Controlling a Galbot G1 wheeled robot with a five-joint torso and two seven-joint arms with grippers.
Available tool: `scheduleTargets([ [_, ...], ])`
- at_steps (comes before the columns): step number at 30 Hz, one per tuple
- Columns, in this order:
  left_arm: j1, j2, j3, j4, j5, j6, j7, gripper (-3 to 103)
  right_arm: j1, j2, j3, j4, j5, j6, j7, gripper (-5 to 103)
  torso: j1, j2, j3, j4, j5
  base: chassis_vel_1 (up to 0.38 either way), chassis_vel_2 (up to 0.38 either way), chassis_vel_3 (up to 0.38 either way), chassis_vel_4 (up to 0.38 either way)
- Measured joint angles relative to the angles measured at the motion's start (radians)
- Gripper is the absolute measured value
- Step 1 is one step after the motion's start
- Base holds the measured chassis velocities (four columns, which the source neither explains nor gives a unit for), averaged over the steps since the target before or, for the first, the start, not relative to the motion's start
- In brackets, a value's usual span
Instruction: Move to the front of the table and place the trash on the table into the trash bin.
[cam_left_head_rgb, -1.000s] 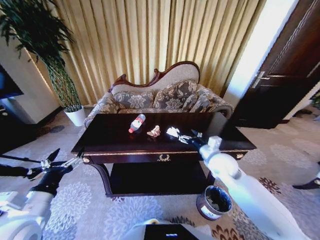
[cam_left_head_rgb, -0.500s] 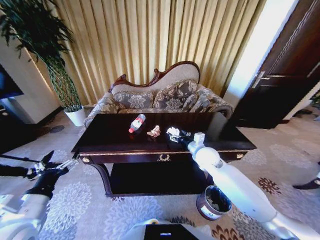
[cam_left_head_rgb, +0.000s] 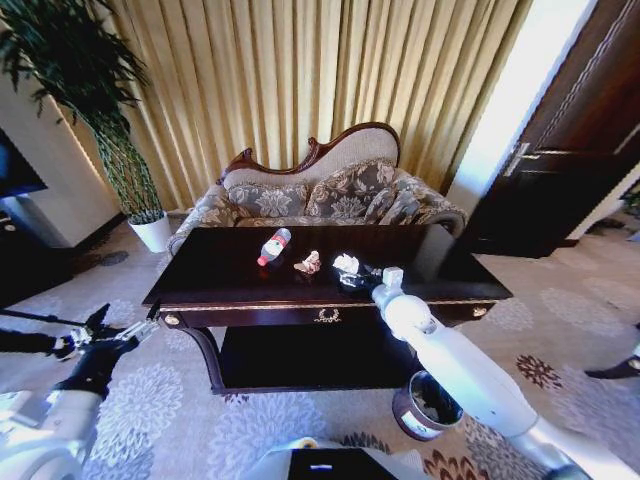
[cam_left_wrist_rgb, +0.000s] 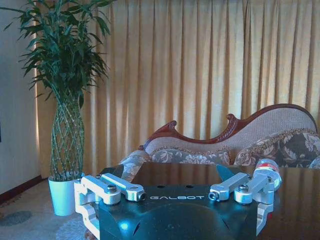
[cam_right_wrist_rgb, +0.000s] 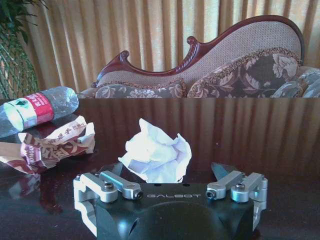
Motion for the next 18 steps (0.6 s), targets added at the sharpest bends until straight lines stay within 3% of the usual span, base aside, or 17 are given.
scheduleTargets([
  [4,0.001,0.004,-0.002,0.0,-0.003,0.0,0.0,100,0.01,0.012,-0.011,-0.016,-0.016,0.004,0.004,89,0.0,0.0,0.0,-0.0001,-0.0003,0.0,0.0,0.0,0.0],
  [5,0.003,0.003,-0.003,0.0,-0.004,0.0,0.0,100,0.018,0.022,-0.018,-0.027,-0.024,0.007,0.009,78,0.0,0.0,0.0,-0.0001,-0.0002,0.0,0.0,0.0,0.0],
  [17,0.004,-0.003,0.001,0.0,-0.004,-0.002,0.003,100,0.035,0.021,-0.027,-0.04,-0.037,0.019,0.015,40,0.0,0.0,0.0,-0.0001,0.0001,0.0,0.0,0.0,0.0],
  [18,0.002,-0.003,0.004,0.0,-0.004,-0.002,0.004,100,0.035,0.015,-0.024,-0.035,-0.037,0.02,0.015,29,0.0,0.0,0.0,0.0,0.0,0.0,0.0,0.0,0.0],
])
